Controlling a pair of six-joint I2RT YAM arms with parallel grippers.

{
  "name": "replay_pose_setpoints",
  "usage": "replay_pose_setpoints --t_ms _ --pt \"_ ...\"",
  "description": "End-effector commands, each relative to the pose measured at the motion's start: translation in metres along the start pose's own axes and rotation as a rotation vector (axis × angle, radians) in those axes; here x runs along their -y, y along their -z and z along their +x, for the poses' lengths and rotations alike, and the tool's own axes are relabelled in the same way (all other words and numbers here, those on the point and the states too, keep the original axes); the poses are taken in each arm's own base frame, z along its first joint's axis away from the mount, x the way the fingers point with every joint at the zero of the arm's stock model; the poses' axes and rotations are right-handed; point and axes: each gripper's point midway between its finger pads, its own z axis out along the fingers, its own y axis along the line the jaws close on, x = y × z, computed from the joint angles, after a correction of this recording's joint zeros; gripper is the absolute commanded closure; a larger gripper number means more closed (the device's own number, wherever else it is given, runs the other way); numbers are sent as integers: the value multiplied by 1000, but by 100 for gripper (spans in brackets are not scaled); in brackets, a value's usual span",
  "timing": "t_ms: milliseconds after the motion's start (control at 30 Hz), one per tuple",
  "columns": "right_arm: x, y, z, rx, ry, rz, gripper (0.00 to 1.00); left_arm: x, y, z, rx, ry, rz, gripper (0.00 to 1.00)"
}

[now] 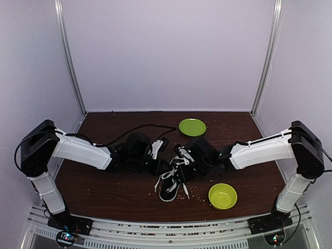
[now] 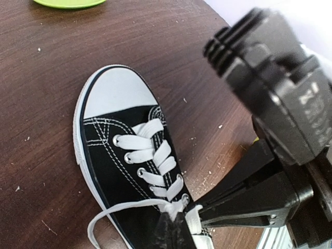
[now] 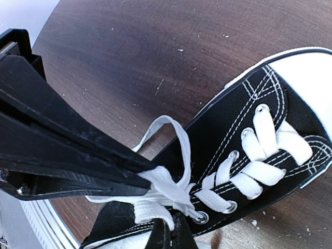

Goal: Tie the shoes

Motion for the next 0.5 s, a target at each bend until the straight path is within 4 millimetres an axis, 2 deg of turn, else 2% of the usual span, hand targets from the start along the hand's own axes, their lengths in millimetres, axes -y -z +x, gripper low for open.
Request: replay_pose_setpoints --t_ms 0,467 --pt "-1 -7 2 -20 -6 6 100 16 9 -21 89 -56 47 100" --pt "6 -19 -1 -12 -44 33 100 33 4 -5 48 -102 100 100"
